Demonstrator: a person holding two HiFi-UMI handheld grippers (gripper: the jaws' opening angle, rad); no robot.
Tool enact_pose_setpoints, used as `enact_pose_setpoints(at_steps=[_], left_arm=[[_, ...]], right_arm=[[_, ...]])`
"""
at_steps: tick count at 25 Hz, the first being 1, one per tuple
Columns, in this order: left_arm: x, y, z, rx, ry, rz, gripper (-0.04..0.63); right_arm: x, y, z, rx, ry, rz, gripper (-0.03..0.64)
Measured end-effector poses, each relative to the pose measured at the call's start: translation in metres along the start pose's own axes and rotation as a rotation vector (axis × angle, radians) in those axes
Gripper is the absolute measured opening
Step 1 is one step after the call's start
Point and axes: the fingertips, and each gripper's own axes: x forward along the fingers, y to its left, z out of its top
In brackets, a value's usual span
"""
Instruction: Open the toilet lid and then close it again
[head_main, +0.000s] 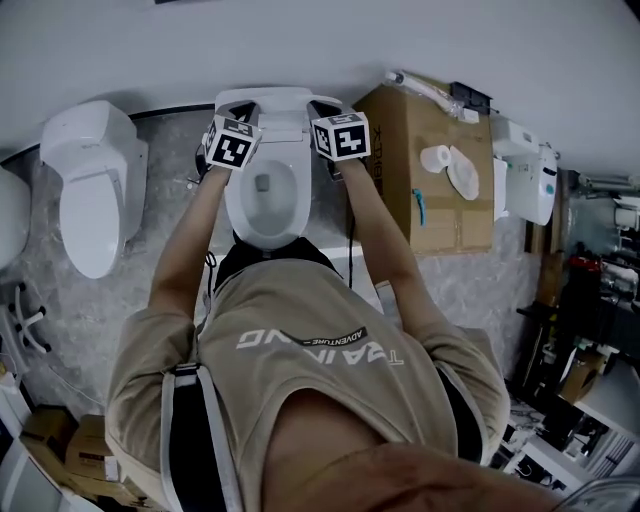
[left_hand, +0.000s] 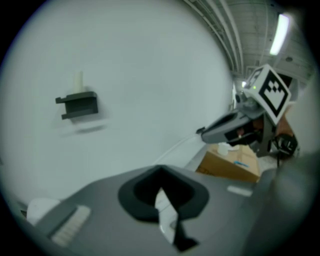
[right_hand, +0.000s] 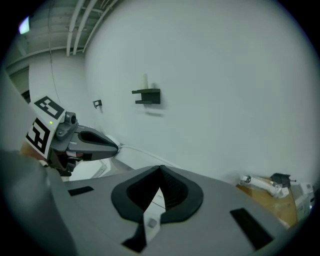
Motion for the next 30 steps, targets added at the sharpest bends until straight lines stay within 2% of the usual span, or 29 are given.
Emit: enact_pose_setpoints(at_steps=[2, 6, 11, 15, 22, 27, 30], left_arm=[[0.004, 0.006, 0.007, -0.006, -0.005, 0.023, -0.006], [0.012, 0.014, 0.015, -0.018, 0.008, 0.042, -0.006], [0.025, 0.032, 0.027, 0.033, 0.034, 0.079, -0.008], [0.033, 0.048, 0.027, -0.011, 0.055, 0.064, -0.008], [0.051, 0.066, 0.041, 0.032, 0.076, 0.084, -0.008], [0.062, 0.087, 0.043, 0.009, 0.113, 0.078, -0.008], [0.075, 0.094, 0.054, 0.000, 0.086, 0.060, -0.008]], right_arm=[[0.004, -0.003, 0.008, -0.035, -0.004, -0.007, 0.011], [0.012, -0.009, 0.017, -0.041, 0.007, 0.034, 0.011], [0.023, -0.015, 0.035, -0.100, 0.007, 0.013, 0.011], [0.032, -0.020, 0.043, -0.080, 0.005, 0.041, 0.011], [0.051, -0.032, 0.062, -0.099, -0.004, 0.038, 0.011], [0.067, -0.042, 0.078, -0.099, 0.009, 0.062, 0.011], [0.078, -0.050, 0.088, -0.095, 0.006, 0.059, 0.011]])
